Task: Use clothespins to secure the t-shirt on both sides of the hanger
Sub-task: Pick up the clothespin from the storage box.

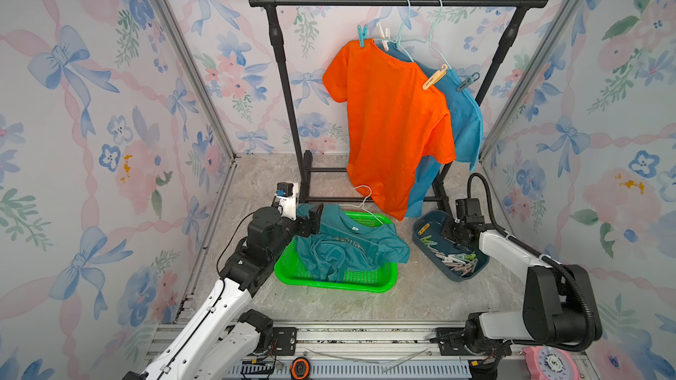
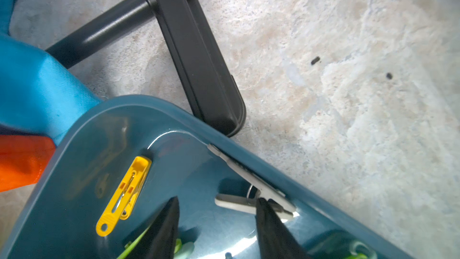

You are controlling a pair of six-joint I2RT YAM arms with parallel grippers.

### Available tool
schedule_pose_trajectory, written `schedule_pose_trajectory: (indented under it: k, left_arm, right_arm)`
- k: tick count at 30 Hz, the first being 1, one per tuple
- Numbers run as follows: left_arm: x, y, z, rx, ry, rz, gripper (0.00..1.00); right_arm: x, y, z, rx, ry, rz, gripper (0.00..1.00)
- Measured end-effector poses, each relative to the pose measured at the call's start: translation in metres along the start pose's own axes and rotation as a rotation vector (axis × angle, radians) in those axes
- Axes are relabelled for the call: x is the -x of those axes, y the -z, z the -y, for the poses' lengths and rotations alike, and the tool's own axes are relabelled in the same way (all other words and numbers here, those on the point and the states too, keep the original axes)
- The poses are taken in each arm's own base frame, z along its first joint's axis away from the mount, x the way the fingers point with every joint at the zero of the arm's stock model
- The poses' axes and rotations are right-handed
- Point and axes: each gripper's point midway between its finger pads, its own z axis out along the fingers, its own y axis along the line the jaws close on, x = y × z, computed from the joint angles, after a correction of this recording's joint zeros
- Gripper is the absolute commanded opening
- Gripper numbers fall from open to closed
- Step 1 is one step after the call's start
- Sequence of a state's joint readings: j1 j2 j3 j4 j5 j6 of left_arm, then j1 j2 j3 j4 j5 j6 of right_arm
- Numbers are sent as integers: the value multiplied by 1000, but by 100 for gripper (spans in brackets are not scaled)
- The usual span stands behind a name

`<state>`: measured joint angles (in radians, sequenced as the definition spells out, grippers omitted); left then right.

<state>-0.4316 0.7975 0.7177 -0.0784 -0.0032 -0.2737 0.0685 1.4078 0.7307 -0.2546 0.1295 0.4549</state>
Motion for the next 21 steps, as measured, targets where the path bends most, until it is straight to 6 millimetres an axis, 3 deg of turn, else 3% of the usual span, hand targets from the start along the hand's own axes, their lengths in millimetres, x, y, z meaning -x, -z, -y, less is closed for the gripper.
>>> schedule_pose_trajectory:
  k: [6,12,21]
  left_arm:
    - [0,0,1,-2,-1,-1,87]
    - [-1,0,3,-7,-2,-2,87]
    - [-1,0,2,-7,-2,-3,87]
  right_arm:
    - [-13,-14,2,-22,-4,-52,65]
    - [-11,-15,-1,-14,-23,-46,59]
    - [-18,-14,-33,88,-30,-61,53]
